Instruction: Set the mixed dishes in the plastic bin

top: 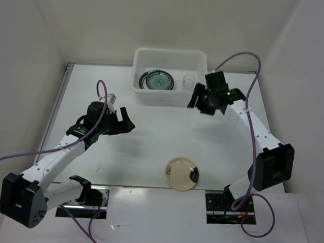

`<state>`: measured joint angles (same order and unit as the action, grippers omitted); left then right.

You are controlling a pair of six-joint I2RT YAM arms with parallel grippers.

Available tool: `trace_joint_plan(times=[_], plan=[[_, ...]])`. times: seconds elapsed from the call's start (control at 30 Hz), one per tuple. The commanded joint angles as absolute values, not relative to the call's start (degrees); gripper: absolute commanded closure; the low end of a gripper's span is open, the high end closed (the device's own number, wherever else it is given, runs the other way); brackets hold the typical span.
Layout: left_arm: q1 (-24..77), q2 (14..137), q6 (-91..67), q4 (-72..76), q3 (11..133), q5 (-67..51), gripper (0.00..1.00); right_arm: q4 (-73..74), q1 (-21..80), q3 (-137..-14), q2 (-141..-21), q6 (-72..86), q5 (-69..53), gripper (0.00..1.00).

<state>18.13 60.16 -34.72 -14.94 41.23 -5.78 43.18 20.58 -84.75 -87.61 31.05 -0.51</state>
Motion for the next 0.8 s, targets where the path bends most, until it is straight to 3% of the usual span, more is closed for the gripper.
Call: trace_joint_plan(times=[0.0, 0.17, 0.27, 0.77], plan=[[17.8, 60.7, -34.3, -13.4, 42.2, -6.9, 0.00, 45.3, 20.3, -71.4, -84.9, 36.5, -1.2, 0.29], [17.8, 62.0, -34.3, -13.4, 42.2, -7.6, 0.00, 46.7, 20.3, -52.9, -78.2, 40.8, -10.7, 0.29], [17.8, 63.1, -34.3, -14.0, 42.2, -7.6, 0.00, 47.2, 20.3, -47.4, -76.2, 42.3, -10.2, 0.29], [19.6, 66.1, -32.7, -15.1, 42.7, -7.6, 0.00, 37.0, 21.9, -41.2, -84.3, 43.2, -17.3, 0.30]])
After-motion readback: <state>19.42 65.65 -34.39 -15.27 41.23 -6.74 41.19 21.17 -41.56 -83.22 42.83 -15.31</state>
